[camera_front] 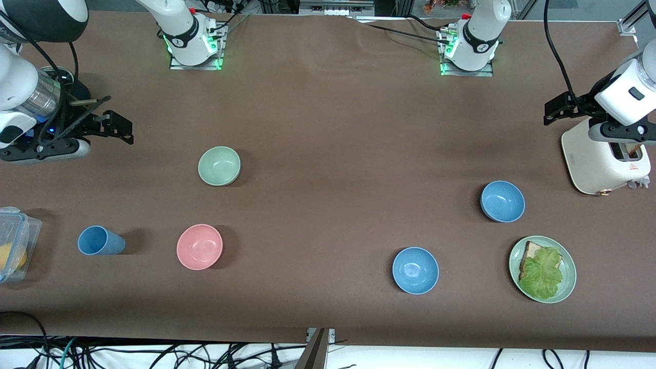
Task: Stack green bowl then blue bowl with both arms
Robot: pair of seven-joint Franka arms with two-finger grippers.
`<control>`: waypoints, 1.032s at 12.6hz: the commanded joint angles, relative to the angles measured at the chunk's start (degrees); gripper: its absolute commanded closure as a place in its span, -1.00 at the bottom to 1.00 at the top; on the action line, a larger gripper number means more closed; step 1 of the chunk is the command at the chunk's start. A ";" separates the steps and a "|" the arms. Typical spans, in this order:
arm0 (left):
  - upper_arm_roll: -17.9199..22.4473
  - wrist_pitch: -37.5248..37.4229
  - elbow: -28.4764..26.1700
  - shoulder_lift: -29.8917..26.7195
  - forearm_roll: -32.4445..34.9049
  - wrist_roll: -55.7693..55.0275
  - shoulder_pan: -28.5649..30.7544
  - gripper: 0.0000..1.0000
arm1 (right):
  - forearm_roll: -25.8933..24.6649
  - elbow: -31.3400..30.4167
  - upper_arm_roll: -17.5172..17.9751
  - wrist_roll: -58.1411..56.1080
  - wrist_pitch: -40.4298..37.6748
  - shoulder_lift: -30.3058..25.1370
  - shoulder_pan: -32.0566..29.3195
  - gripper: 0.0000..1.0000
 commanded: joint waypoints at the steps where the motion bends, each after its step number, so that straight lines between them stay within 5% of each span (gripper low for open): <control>1: 0.20 -1.34 1.70 0.43 -1.66 -0.22 -0.07 -1.00 | -0.12 0.37 0.62 1.13 -0.90 0.15 -0.59 -1.00; 13: 0.20 -1.34 1.70 0.51 -1.66 -0.22 -0.07 -1.00 | 0.05 0.54 -0.52 0.43 -0.90 0.41 -0.77 -1.00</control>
